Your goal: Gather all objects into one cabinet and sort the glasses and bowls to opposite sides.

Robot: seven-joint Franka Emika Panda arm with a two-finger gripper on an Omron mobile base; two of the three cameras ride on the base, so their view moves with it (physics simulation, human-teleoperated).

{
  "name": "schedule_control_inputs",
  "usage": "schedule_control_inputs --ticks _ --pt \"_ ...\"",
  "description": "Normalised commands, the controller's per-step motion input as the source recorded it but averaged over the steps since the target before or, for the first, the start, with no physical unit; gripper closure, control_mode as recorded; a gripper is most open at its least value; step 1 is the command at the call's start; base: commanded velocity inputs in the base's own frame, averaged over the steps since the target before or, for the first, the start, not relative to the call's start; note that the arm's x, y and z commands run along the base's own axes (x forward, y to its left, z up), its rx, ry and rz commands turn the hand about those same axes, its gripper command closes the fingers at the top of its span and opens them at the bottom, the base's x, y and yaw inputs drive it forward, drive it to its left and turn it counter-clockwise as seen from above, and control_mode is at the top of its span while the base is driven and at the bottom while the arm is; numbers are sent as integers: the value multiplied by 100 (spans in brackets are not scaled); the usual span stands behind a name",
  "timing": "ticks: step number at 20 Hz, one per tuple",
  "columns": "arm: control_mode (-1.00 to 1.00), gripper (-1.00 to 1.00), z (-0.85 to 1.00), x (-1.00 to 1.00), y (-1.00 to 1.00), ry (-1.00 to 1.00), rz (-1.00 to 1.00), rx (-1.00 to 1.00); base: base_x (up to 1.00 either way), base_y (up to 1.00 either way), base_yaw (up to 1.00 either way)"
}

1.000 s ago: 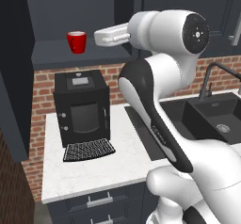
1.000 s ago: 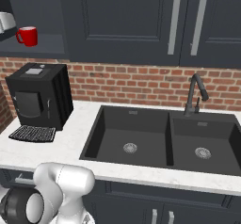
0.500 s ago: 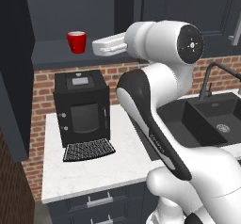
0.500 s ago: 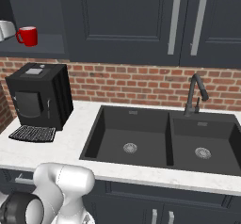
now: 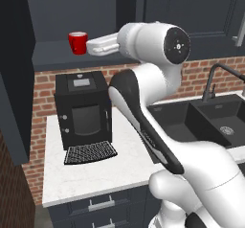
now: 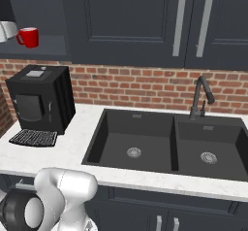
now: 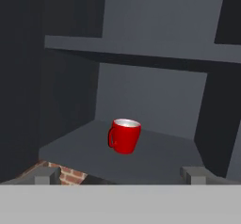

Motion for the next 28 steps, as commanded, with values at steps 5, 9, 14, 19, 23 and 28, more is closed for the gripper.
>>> schedule_control_inputs --ticks 5,9,14,19,23,28 --pt "-100 -100 -9 16 0 0 0 0 0 0 0" --pt "-100 -100 -6 1 16 0 0 0 0 0 0" --pt "-100 -100 0 0 34 0 0 0 0 0 0" --pt "-100 -100 -14 37 8 0 0 0 0 0 0" --pt "-100 -100 -45 63 0 0 -2 0 0 0 0" --pt "-100 -100 -34 40 8 0 -1 0 0 0 0"
